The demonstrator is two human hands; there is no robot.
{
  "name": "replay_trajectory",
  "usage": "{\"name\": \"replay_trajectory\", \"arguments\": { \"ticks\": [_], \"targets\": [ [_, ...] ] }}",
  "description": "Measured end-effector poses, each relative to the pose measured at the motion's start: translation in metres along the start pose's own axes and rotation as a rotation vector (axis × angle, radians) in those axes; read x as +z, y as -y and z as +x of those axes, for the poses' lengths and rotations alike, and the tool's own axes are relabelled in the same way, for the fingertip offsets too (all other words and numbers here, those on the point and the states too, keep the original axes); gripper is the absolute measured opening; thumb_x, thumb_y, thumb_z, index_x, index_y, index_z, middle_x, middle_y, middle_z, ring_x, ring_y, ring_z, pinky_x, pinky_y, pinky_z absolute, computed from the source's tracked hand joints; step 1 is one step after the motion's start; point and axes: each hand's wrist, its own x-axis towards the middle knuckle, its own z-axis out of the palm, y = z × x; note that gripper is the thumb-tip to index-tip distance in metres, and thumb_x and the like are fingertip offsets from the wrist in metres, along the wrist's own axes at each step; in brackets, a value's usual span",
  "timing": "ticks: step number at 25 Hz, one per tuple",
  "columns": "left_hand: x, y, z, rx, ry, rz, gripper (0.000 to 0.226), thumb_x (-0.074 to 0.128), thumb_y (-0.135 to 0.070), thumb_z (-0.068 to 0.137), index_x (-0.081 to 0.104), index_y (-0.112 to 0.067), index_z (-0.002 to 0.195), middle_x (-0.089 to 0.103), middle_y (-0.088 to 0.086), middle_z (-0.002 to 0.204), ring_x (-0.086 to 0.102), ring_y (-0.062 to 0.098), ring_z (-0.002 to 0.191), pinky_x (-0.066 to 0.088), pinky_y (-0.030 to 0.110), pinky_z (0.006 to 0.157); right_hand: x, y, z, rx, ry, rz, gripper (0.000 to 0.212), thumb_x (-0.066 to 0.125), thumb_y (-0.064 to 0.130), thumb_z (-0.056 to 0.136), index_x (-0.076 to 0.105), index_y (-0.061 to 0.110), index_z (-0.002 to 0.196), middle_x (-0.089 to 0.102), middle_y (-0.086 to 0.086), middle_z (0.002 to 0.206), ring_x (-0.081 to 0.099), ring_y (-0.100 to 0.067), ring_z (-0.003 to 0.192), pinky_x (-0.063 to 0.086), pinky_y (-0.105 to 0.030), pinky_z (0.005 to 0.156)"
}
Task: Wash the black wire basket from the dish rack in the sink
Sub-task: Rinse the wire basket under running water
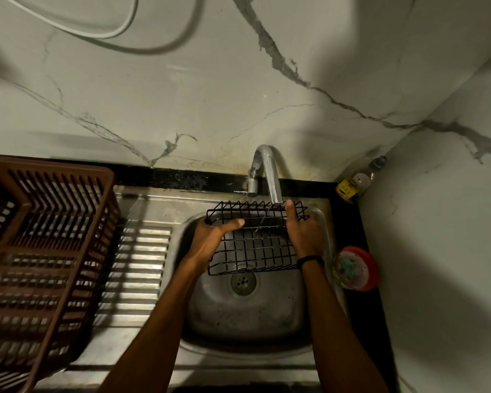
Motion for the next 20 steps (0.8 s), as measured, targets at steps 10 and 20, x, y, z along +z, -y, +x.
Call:
{"name": "replay_trajectory", "arguments": {
  "ticks": [10,20],
  "targets": [
    [0.018,0.014,0.012,-0.108,-0.021,-0.343,0.077,0.087,-0.055,0.049,0.067,-0.022,0.116,0.07,-0.002,0.111,0.059,0.021,0.113,0.045,0.044,0.099,0.037,0.025,-0.09,-0.844,0.184,-0.382,0.061,0.019,0.044,0.104,0.012,0.009,0.154,0.003,-0.01,0.161,0.003,-0.023,0.151,0.006,-0.043,0.123],
    [0.029,0.016,0.009,-0.181,-0.113,-0.459,0.121,0.082,-0.056,0.043,0.04,-0.016,0.149,0.051,0.008,0.141,0.046,0.027,0.125,0.041,0.044,0.099,0.029,0.02,-0.078,-0.799,0.233,-0.379,0.06,0.01,0.044,0.103,0.004,0.012,0.154,0.003,-0.011,0.163,-0.006,-0.02,0.15,-0.001,-0.04,0.123]
  ]
}}
